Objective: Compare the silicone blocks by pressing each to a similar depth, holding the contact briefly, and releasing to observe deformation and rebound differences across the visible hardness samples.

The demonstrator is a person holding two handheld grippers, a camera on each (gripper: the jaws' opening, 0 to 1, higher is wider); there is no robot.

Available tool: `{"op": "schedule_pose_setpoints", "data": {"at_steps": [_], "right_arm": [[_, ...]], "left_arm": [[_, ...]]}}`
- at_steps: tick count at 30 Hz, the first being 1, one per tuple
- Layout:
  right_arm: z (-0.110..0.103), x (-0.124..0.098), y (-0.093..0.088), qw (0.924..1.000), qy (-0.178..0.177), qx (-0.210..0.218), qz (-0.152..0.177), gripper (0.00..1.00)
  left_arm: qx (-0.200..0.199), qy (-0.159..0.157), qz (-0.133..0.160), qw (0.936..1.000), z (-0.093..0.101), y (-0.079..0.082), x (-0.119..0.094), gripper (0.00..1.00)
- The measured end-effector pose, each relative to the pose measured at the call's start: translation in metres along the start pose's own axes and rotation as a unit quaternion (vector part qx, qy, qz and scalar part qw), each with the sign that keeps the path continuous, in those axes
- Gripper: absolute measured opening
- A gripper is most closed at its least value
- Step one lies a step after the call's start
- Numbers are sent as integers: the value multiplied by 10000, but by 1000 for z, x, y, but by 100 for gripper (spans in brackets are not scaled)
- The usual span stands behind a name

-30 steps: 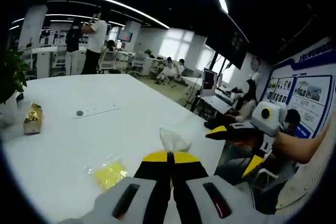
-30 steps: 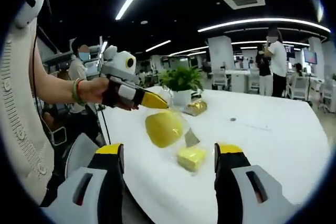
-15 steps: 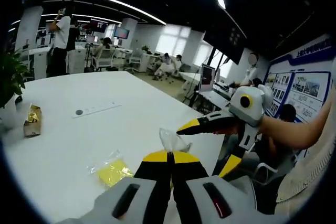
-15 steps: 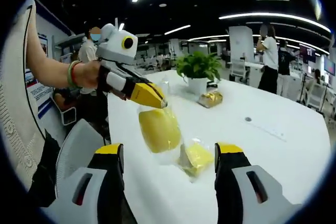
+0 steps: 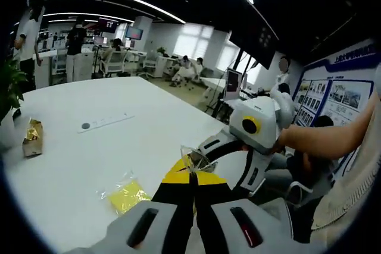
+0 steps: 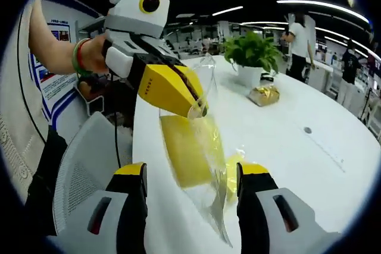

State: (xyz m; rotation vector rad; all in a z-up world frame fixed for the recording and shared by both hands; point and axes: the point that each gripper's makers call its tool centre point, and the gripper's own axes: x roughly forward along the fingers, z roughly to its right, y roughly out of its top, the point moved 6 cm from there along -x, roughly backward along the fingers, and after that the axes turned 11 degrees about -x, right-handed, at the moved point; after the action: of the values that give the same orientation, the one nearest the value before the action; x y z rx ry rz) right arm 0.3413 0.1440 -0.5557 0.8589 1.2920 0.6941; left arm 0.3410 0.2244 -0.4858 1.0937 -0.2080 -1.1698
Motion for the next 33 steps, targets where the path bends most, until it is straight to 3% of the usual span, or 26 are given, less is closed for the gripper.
{"op": "schedule_pose_setpoints", "data": {"at_steps": [9, 17, 22, 33], "right_arm": [[2, 12, -9, 9998, 123, 5, -156, 35], [3, 8, -11, 9998, 106, 76, -127, 25], [-3, 6, -10, 9995, 128, -22, -297, 16], [-5, 6, -9, 9993, 74, 104, -340, 9]], "left_arm": [[121, -137, -237, 9996, 2, -5, 9, 0], [149, -197, -215, 9995, 4, -5, 11, 0], [175, -226, -211, 9994, 6, -7, 11, 0], [259, -193, -196, 9993, 11, -9, 8, 0]]}}
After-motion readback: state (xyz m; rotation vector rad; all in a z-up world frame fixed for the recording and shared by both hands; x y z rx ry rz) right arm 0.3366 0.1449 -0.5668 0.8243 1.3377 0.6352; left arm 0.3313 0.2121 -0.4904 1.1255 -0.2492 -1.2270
